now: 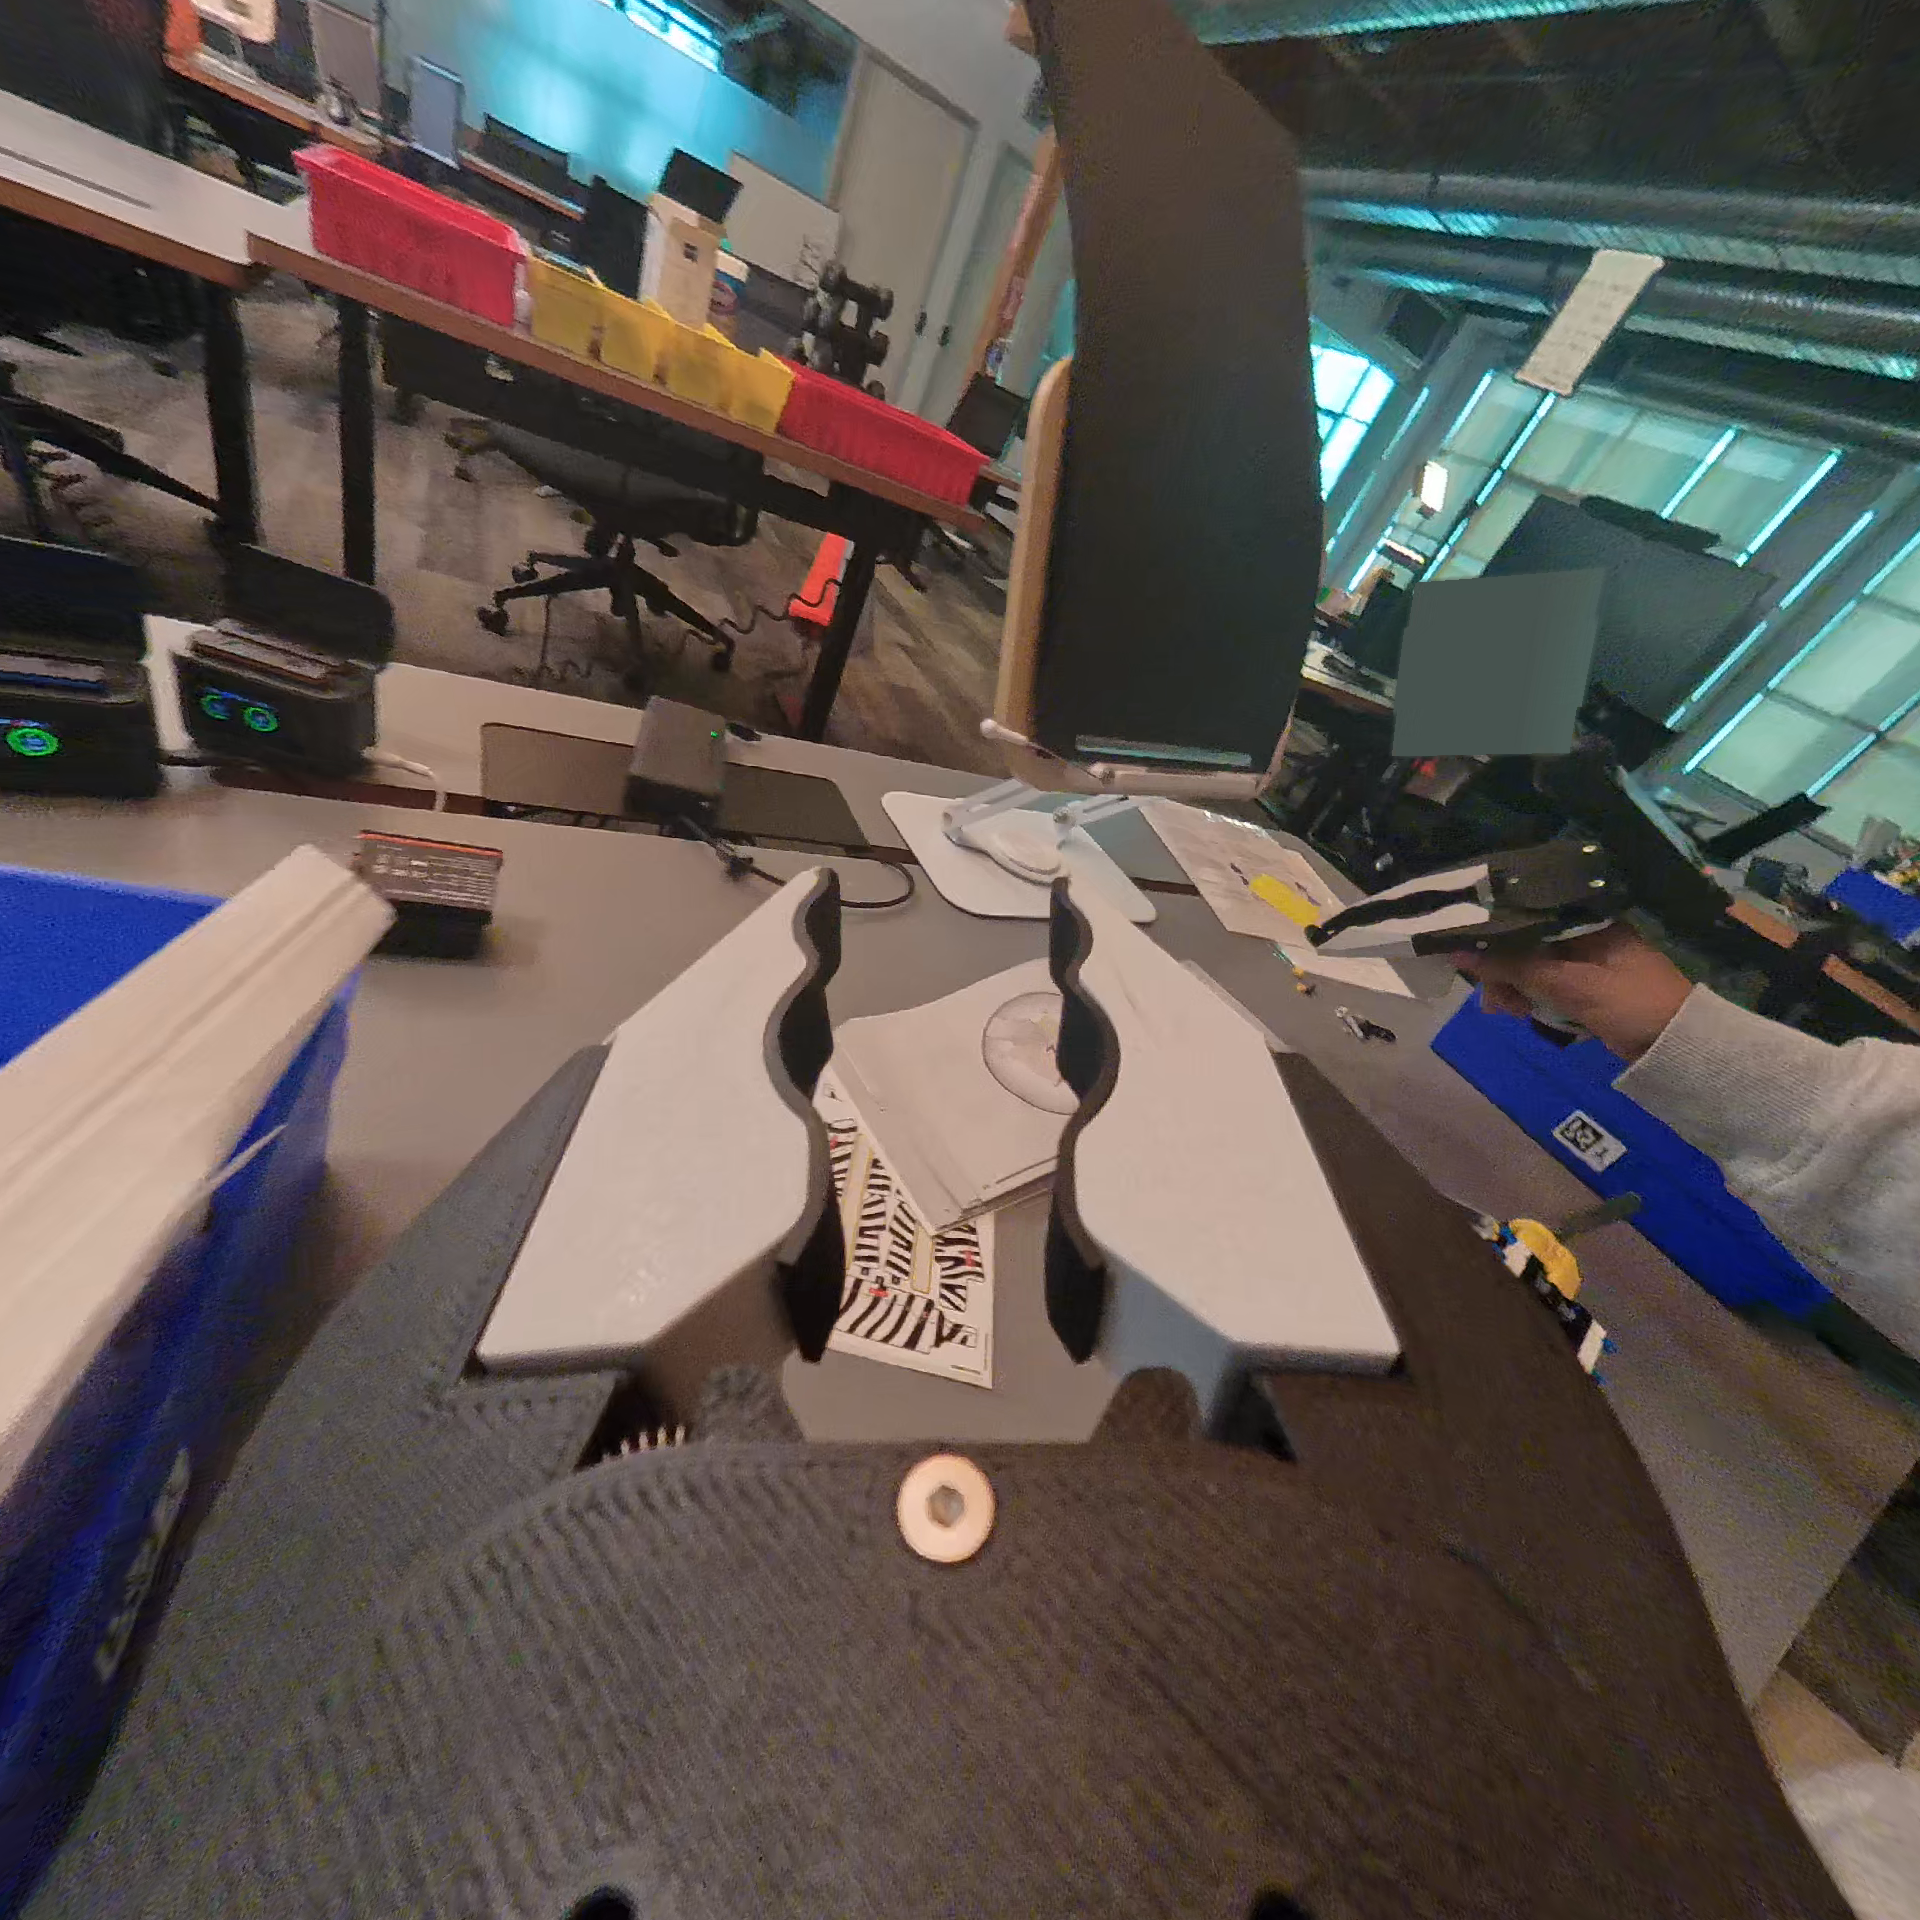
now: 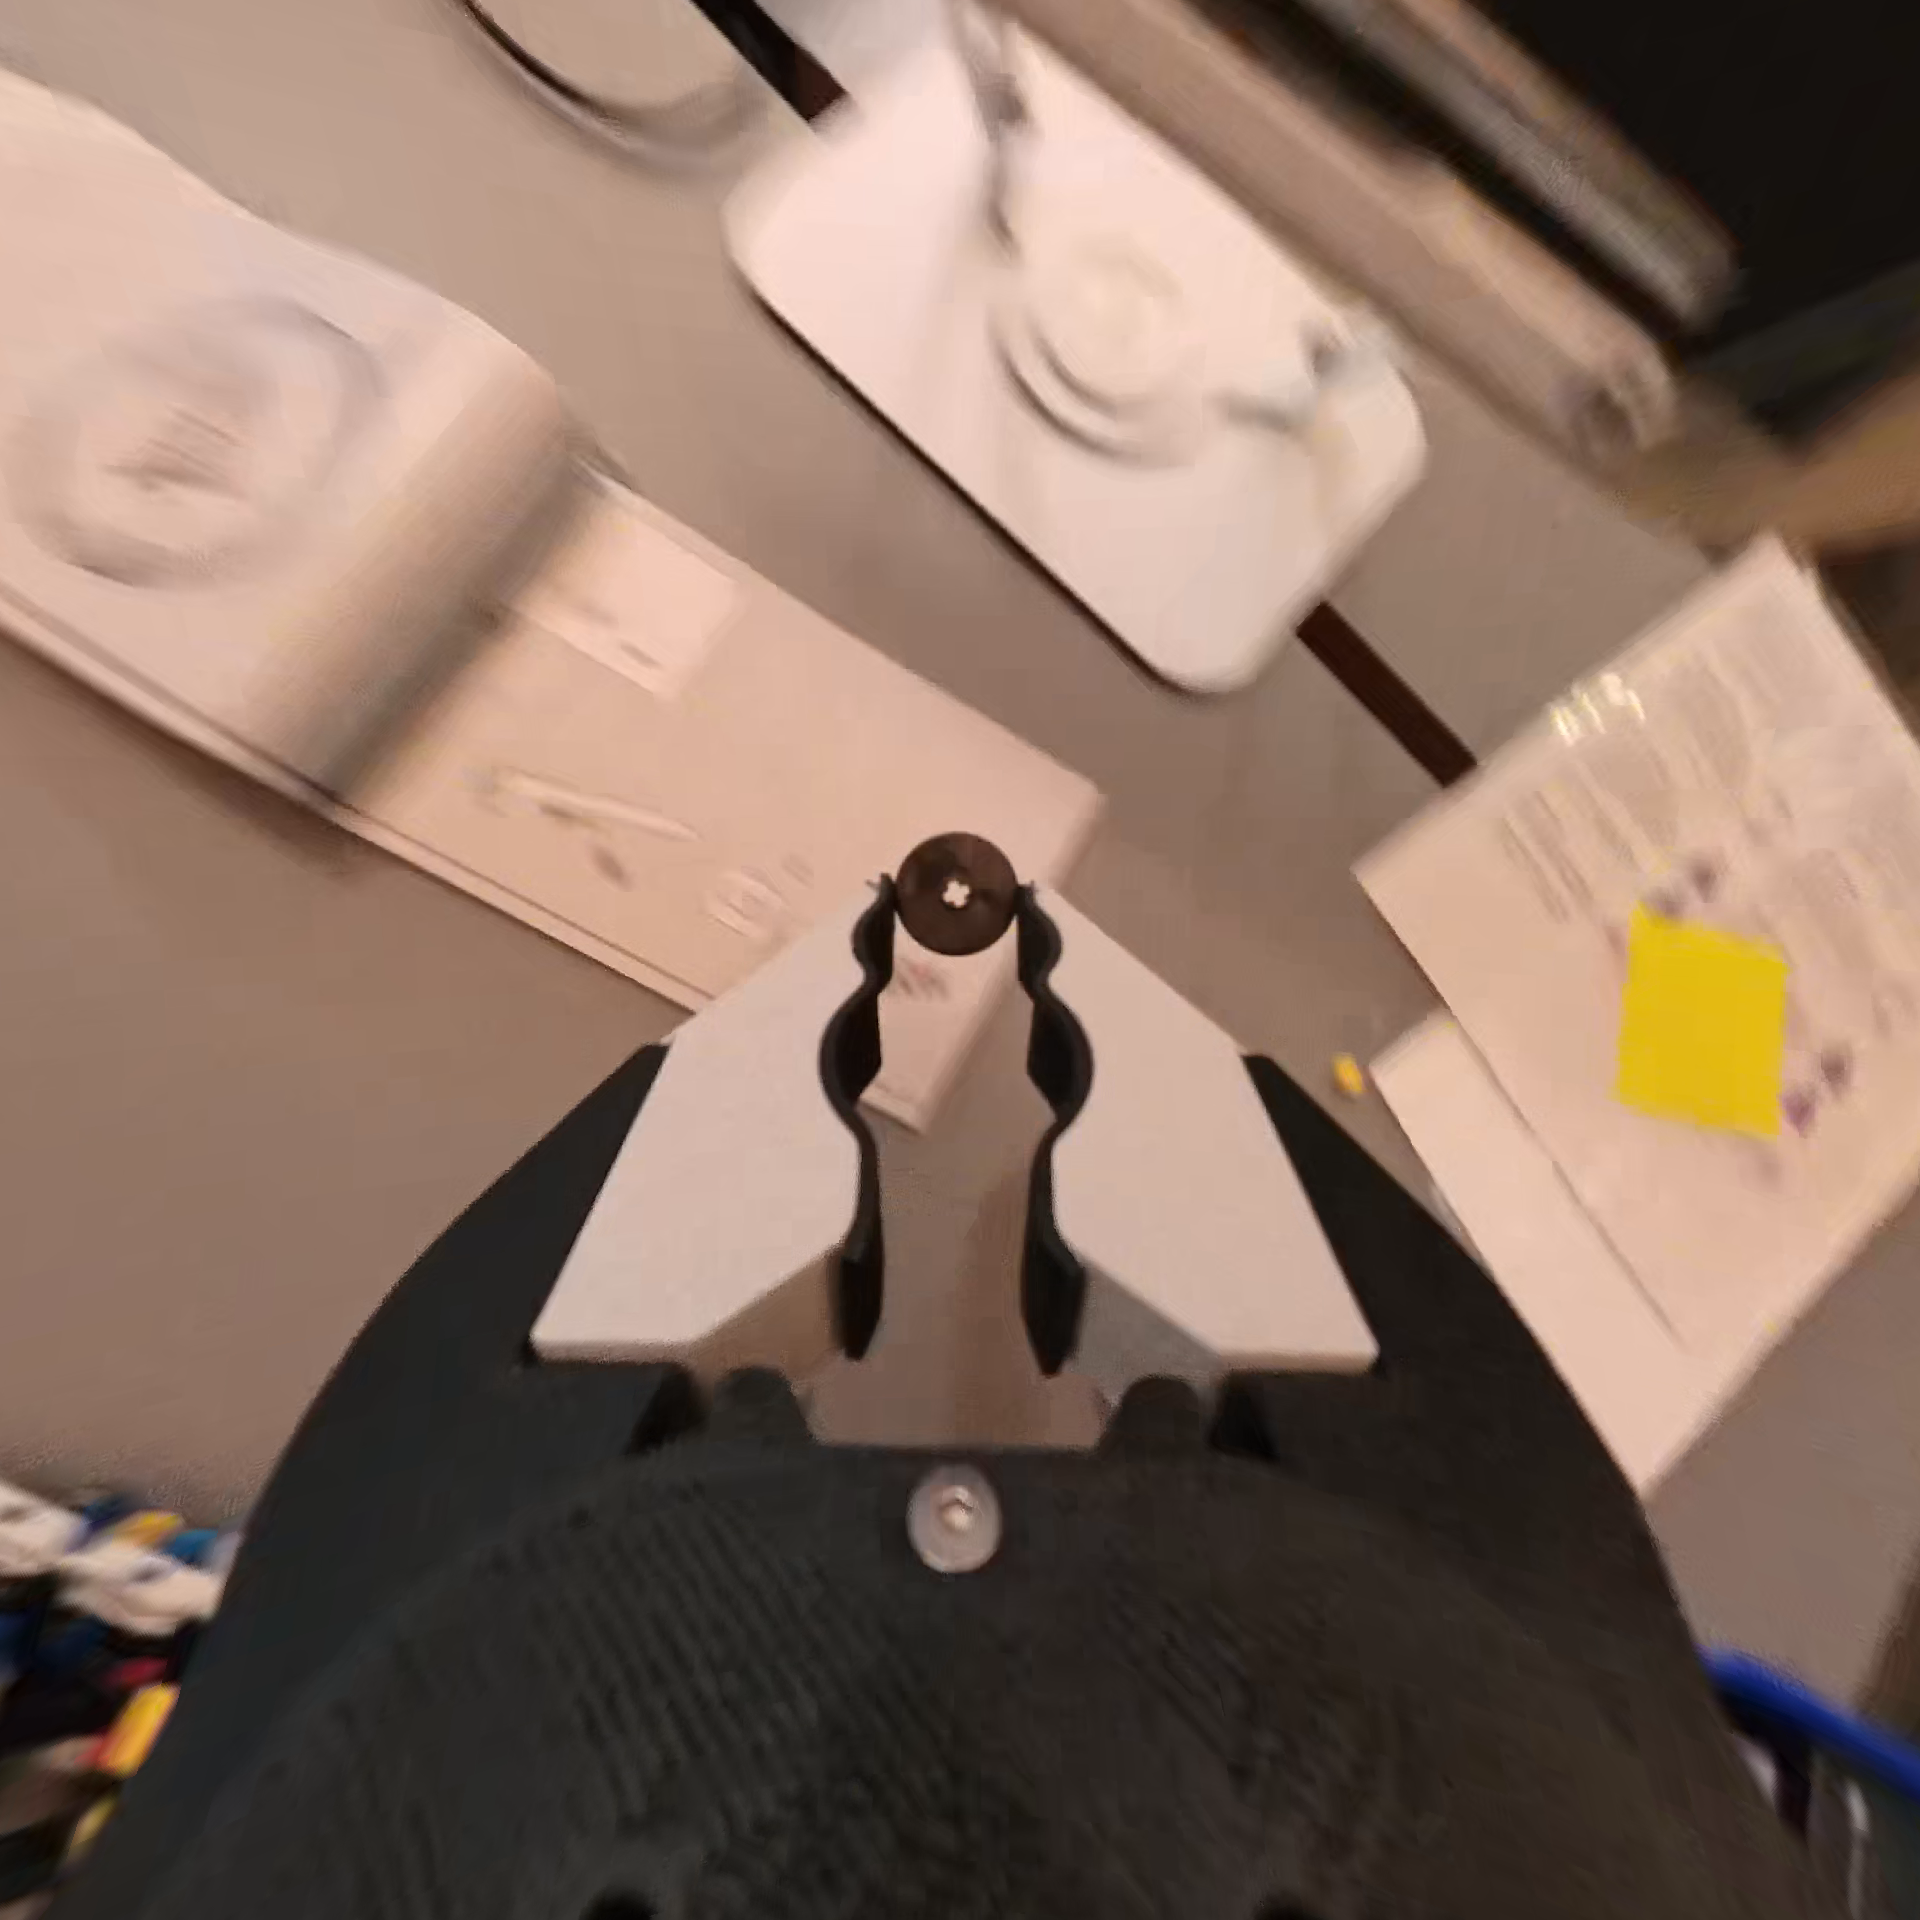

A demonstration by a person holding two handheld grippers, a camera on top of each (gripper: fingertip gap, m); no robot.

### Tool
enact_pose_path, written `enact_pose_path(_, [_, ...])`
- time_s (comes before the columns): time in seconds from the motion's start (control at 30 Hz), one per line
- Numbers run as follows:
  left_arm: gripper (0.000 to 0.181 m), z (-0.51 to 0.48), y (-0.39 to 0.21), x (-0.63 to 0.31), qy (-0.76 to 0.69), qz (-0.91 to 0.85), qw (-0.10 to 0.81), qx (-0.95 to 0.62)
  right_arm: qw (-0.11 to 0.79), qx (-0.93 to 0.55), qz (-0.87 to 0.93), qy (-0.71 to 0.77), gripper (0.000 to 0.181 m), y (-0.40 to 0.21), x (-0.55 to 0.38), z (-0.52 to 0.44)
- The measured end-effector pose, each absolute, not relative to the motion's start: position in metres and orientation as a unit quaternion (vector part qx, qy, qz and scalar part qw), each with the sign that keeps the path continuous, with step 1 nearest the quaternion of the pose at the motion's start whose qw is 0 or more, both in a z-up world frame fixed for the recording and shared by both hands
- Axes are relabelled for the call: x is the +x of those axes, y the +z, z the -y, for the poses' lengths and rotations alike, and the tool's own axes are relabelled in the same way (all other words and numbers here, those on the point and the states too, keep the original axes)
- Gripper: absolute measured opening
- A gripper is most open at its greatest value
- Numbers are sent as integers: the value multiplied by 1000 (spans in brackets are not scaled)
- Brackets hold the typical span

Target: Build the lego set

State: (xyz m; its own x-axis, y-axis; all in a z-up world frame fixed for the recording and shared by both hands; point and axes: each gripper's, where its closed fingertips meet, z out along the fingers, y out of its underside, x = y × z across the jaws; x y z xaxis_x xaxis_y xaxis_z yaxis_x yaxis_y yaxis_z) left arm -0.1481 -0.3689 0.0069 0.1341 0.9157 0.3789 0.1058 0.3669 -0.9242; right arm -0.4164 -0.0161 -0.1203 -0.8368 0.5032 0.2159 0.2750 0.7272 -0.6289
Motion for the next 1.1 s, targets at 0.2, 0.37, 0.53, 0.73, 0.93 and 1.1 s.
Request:
enact_pose_path(0.2, [38, 337, 1, -163, 328, 549, 586, -498, 188, -412, 858, 241, 21, -178, -461, -102])
enact_pose_path(0.37, [38, 333, -6, -167, 323, 552, 578, -508, 182, -443, 851, 215, 21, -202, -467, -121])
enact_pose_path(0.53, [38, 338, -5, -166, 308, 554, 600, -489, 185, -440, 855, 204, 25, -210, -471, -119])
enact_pose_path(0.73, [38, 346, -10, -166, 300, 563, 605, -477, 216, -437, 844, 223, 37, -189, -489, -112])
enact_pose_path(0.93, [38, 341, -11, -168, 288, 560, 612, -479, 214, -436, 843, 232, 29, -185, -523, -96])
enact_pose_path(1.1, [38, 342, -10, -167, 297, 559, 605, -482, 195, -492, 818, 225, 1, -196, -550, -103])
